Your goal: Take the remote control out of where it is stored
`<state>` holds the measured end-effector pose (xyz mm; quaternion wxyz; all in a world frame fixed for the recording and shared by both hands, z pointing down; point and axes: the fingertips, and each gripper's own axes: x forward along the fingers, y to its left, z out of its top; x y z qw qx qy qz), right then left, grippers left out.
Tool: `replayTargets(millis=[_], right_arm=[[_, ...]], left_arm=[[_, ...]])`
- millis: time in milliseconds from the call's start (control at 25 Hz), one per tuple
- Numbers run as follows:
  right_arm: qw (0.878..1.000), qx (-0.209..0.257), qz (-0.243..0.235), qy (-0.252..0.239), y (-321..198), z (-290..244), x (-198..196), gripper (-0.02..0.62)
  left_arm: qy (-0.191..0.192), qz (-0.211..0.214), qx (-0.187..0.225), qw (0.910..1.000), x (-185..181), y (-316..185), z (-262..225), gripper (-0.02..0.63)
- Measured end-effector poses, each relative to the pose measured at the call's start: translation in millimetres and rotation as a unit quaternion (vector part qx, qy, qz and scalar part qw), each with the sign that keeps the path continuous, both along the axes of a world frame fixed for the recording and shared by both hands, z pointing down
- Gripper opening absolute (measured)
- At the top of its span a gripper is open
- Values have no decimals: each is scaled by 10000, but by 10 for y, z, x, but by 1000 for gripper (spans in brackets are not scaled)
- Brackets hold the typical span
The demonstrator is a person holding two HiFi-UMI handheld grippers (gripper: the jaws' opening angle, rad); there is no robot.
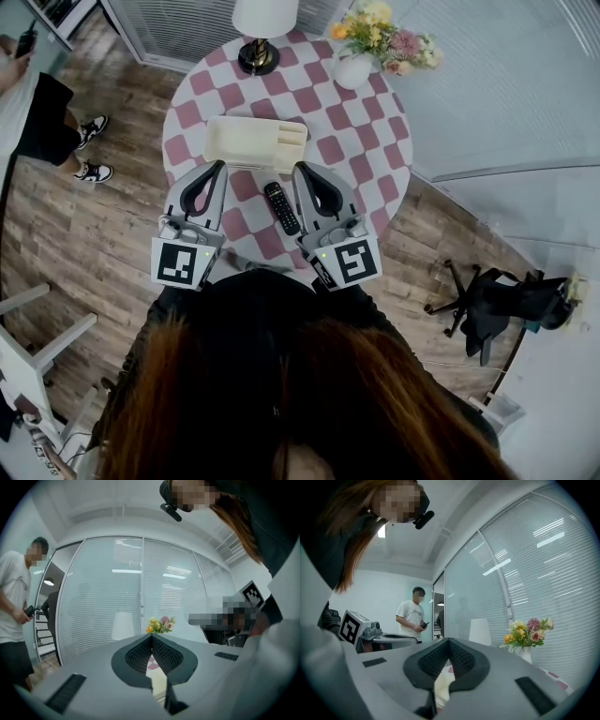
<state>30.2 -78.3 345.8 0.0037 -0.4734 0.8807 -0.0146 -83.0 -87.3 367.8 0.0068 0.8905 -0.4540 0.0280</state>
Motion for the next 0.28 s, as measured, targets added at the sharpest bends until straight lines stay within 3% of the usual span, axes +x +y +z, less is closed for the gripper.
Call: replayTargets(millis=[280], right_arm=[[10000,-37,-3,-44,27,-1,-38,14]], left_arm=[[47,-3,31,10000,8,69,-46,9]])
